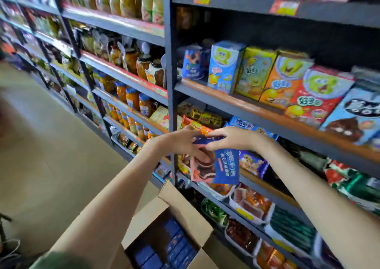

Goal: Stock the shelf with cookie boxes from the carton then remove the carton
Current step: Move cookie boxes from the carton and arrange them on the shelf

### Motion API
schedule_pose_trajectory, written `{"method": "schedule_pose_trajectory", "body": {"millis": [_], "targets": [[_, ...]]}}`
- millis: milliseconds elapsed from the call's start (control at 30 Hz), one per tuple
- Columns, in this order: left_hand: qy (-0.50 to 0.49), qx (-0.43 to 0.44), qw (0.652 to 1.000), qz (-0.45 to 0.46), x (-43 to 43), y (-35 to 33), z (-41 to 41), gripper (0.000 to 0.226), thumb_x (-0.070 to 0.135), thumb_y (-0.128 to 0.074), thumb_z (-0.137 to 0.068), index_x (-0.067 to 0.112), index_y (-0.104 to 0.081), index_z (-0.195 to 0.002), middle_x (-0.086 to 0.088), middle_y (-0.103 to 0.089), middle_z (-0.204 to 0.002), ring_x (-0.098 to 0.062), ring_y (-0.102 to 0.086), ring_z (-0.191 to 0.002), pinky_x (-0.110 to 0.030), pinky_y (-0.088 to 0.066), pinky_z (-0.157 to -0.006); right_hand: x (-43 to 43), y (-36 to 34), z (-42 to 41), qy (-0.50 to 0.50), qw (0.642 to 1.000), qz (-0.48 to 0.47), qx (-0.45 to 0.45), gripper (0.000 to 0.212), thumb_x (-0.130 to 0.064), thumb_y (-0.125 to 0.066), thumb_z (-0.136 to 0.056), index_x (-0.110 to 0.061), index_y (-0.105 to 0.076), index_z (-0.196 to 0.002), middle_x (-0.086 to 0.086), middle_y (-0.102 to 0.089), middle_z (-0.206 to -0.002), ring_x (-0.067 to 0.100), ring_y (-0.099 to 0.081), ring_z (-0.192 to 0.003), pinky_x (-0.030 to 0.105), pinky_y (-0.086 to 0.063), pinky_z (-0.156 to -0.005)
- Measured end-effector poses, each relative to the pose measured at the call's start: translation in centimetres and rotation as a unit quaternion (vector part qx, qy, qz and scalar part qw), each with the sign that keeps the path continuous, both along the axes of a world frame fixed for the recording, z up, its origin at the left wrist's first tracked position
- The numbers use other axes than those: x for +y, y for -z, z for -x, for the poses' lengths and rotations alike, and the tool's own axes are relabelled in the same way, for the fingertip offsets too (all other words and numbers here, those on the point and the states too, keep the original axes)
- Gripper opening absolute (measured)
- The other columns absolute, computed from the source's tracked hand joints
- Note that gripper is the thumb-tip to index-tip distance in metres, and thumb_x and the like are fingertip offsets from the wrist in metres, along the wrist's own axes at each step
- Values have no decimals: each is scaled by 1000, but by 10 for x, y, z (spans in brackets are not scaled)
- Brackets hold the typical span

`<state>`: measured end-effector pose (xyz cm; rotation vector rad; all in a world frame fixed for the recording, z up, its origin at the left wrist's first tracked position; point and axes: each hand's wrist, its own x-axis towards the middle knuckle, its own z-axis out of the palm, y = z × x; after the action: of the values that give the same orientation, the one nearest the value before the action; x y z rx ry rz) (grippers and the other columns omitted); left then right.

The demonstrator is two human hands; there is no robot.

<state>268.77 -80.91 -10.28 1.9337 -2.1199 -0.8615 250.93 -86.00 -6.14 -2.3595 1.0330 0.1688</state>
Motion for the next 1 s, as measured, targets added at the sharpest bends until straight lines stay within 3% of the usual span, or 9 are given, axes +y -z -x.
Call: {"method": "schedule_pose_trajectory", "body": {"millis": [133,233,367,433,533,600,733,867,1000], "targets": [[14,97,995,23,-8,-62,44,49,46,-77,-65,22,-62,-106,7,-63,-94,-12,-60,-92,-29,-45,-82,3,-56,64,54,989,-38,-135,44,-43,-61,-87,-27,-55,-128,-7,-51,-136,7,-49,-121,24,-39,-96],[30,170,984,36,-9,-103,76,25,32,-75,-74,24,-63,-94,13,-65,-86,6,-61,-78,-17,-44,-79,10,-92,111,94,972,49,-211,33,-38,-65,-86,-23,-64,-115,-5,-62,-116,8,-57,-108,21,-43,-86],[7,224,969,100,-9,-150,110,64,54,-72,-52,14,-67,-102,4,-71,-91,-7,-65,-82,-20,-47,-75,17,-142,155,97,936,209,-266,22,-31,-69,-84,-18,-68,-102,-2,-68,-103,10,-61,-94,28,-44,-84],[8,255,961,105,-9,-170,128,56,49,-73,-56,11,-68,-97,-2,-72,-87,-13,-67,-78,-19,-49,-71,20,-164,174,96,921,198,-322,17,-30,-68,-85,-17,-67,-96,-2,-71,-96,8,-62,-85,32,-48,-80],[11,294,948,120,-10,-198,159,18,28,-71,-79,13,-66,-88,3,-71,-75,-10,-67,-70,-17,-51,-65,20,-185,198,113,900,178,-382,7,-29,-65,-88,-26,-66,-93,-10,-71,-85,1,-65,-75,28,-50,-74],[8,306,942,136,-11,-212,176,27,33,-71,-74,9,-68,-87,4,-70,-69,-7,-66,-66,-15,-51,-62,19,-195,211,138,884,154,-419,4,-33,-66,-86,-30,-66,-89,-11,-72,-83,5,-67,-77,29,-51,-76],[-9,312,937,157,-18,-233,203,68,52,-72,-56,0,-70,-101,-10,-74,-90,-18,-70,-83,-19,-53,-68,12,-214,236,181,865,173,-434,22,-46,-66,-83,-25,-69,-89,-5,-73,-88,15,-69,-84,34,-52,-79],[-4,314,933,177,-30,-255,224,57,48,-73,-66,4,-69,-103,-13,-74,-97,-23,-70,-89,-20,-55,-69,3,-234,260,192,855,215,-431,26,-49,-62,-85,-25,-71,-90,-7,-73,-87,13,-68,-88,31,-50,-80],[-28,371,906,200,-55,-287,248,37,41,-70,-78,9,-70,-96,-7,-75,-88,-15,-70,-76,-20,-56,-64,-17,-259,281,221,830,281,-429,34,-52,-58,-87,-23,-71,-99,-6,-72,-98,11,-64,-97,29,-47,-84]]}}
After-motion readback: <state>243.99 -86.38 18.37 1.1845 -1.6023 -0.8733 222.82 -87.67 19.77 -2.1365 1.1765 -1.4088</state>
